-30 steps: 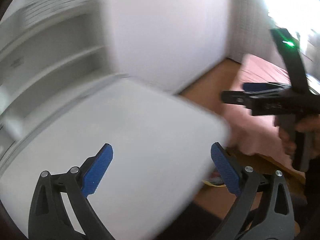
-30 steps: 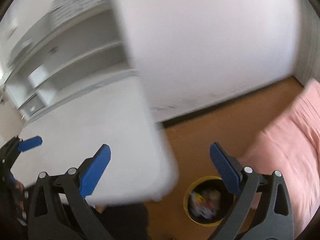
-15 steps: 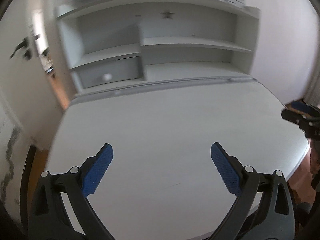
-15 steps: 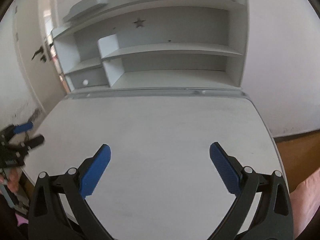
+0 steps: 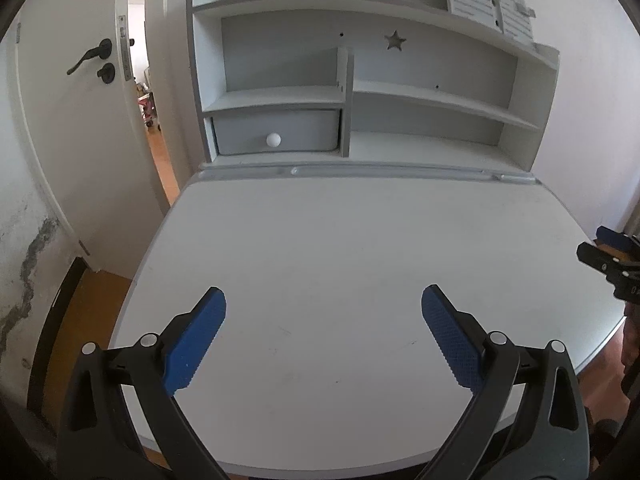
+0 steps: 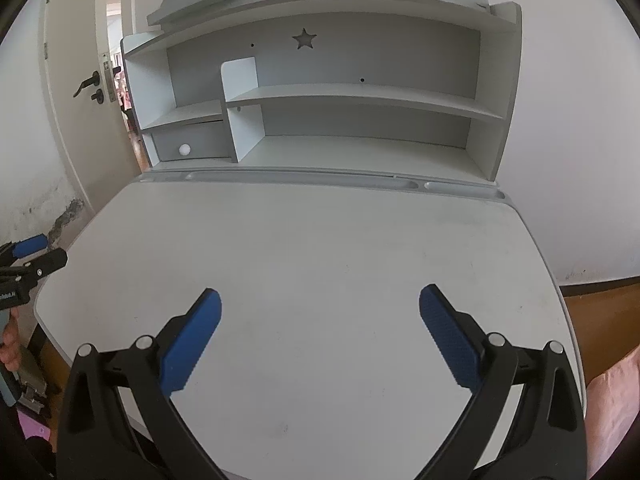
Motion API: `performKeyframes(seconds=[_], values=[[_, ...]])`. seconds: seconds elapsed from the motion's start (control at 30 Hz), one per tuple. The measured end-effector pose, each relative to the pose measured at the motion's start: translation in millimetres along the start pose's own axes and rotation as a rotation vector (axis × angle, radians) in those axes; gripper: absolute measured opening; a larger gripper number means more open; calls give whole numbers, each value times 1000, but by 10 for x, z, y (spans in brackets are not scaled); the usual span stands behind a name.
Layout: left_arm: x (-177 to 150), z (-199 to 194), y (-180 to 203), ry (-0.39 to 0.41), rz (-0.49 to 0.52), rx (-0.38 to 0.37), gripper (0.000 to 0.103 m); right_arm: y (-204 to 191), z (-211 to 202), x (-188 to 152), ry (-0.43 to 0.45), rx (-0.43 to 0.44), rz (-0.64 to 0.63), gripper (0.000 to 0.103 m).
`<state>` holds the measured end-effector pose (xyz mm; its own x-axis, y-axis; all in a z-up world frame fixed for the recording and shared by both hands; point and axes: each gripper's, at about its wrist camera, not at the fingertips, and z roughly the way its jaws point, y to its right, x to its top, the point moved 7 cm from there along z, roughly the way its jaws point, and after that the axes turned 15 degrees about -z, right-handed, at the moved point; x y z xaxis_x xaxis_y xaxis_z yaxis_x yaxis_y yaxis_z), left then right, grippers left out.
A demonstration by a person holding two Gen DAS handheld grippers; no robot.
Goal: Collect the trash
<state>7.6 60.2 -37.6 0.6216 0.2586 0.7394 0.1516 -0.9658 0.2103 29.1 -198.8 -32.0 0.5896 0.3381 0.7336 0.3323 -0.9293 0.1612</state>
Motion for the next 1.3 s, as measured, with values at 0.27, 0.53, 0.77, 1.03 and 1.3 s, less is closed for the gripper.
performKeyframes(seconds=[0.27,0.53,0.77,1.03,1.3], values=[[-14,-2,62,9,17,-4,95,17,-64,-16,7,-18,-7,96],[-19,-39,138,16,31,-18,95,22,-102,-26,6,-24,-12,96],[-13,-66,186,22,46,-28,95,40,-145,-19,14,-25,-13,96],[-29,-93,219,26,56,-32,95,19,-190,-2,25,-24,-28,96],[-25,-84,234,25,68,-40,95,12,-212,-2,30,-25,-32,96]])
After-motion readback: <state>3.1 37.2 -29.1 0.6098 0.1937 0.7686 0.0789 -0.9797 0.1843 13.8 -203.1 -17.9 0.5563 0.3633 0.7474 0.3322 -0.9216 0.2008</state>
